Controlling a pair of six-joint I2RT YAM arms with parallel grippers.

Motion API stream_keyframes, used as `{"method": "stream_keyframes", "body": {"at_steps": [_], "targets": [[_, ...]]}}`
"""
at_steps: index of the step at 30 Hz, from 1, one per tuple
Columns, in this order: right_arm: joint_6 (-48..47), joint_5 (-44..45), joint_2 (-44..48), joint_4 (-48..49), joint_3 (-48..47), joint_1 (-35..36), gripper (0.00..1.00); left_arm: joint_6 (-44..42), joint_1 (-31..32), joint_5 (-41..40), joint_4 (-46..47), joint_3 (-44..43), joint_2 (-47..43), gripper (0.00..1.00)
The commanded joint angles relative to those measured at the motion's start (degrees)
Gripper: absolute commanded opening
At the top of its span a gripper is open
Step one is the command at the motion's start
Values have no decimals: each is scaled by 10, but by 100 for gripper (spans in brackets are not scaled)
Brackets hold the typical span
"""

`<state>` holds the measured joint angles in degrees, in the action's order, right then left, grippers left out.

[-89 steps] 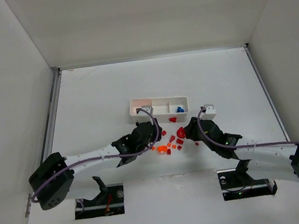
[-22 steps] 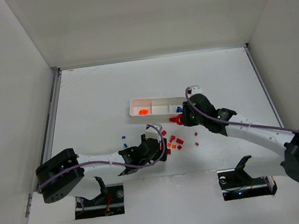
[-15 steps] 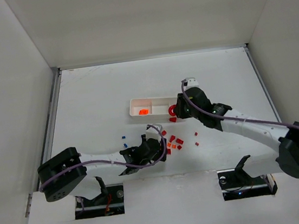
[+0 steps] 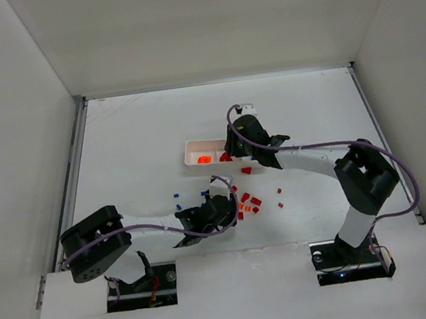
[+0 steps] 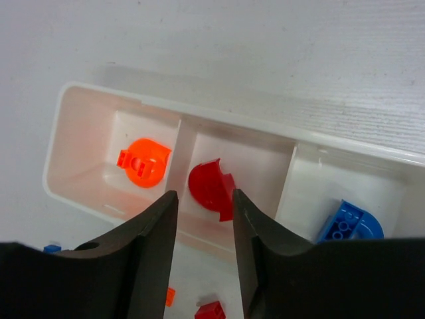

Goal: Sort the legos into containers by color

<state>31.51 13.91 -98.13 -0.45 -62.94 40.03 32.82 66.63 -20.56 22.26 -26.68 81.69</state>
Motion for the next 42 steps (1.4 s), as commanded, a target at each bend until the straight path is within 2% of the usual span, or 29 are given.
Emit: {"method": "stream_keyframes", "body": {"at_steps": [1,8,17,20,24,27,32,42], "targets": [[7,12,5,38,-17,0,46,-2,-5,1,-25,-3,4,39],[8,37,78,55,40,1,48,-5,-8,1,-34,1,-24,29],[29,40,137,75,118,19,48,-14,-17,1,-49,7,-82,21],[33,52,166,78,141,24,48,-15,-23,2,-67,7,-127,20],[38,64,213,78,175,24,48,-12,-63,8,-85,0,-184,19],[51,64,244,81,205,24,46,7,-130,42,-81,-31,-200,19],[76,64,274,88,245,38,32,11,-196,54,-64,-91,-155,18],[95,87,285,81,287,105,34,23,-292,62,-33,-174,-22,19]]}}
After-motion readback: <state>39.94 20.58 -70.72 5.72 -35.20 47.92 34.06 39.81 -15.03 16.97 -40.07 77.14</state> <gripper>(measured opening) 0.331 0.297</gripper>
